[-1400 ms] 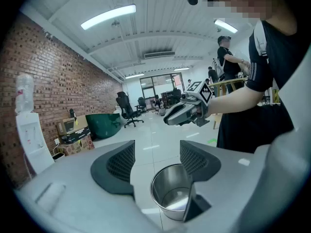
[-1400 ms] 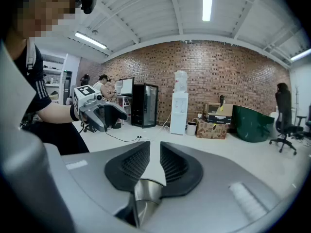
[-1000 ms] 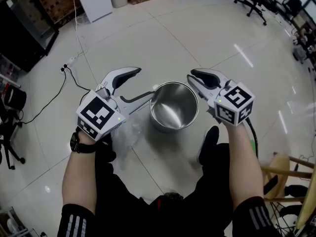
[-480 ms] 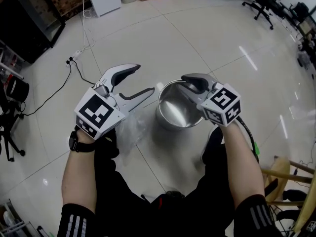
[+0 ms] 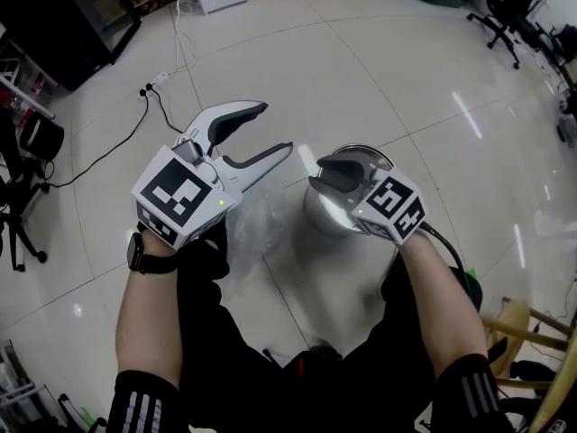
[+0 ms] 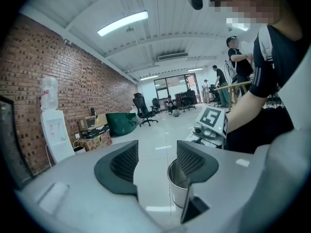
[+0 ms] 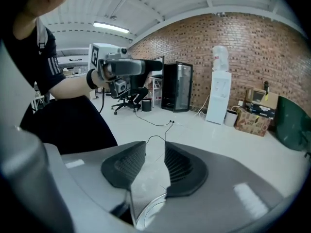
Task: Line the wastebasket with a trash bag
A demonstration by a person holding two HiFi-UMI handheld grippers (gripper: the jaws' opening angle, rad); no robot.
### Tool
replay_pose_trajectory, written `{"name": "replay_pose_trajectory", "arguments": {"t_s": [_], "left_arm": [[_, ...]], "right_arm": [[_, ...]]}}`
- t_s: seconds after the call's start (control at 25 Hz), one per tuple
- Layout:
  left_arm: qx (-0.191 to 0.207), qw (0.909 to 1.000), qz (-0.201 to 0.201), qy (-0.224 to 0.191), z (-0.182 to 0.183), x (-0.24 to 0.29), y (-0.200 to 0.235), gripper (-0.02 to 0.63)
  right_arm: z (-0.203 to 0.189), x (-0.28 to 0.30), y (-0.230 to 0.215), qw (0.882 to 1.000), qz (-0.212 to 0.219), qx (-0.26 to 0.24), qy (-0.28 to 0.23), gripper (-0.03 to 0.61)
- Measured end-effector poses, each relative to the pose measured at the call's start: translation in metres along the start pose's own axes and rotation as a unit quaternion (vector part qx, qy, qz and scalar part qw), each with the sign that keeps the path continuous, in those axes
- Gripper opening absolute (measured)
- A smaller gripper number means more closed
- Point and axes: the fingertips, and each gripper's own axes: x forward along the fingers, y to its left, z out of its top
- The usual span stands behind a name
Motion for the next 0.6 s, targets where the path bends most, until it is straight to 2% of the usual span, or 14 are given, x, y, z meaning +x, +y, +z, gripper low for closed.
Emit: {"name": "replay_pose_trajectory", "arguments": {"t_s": [0.32,0.6], "left_arm": [[-0.009,0.9999,0.012,-0.001,-0.008,-0.026,0.014,0.244],[-0.017,0.9994,0.03,0.007,-0.023,-0.045,0.026,0.244]], "right_arm": [[-0.021,0.069,0.045,0.998,0.04,-0.016,0.051,0.182],[-0.083,0.138,0.076,0.988,0.084,-0.026,0.126,0.227]]}}
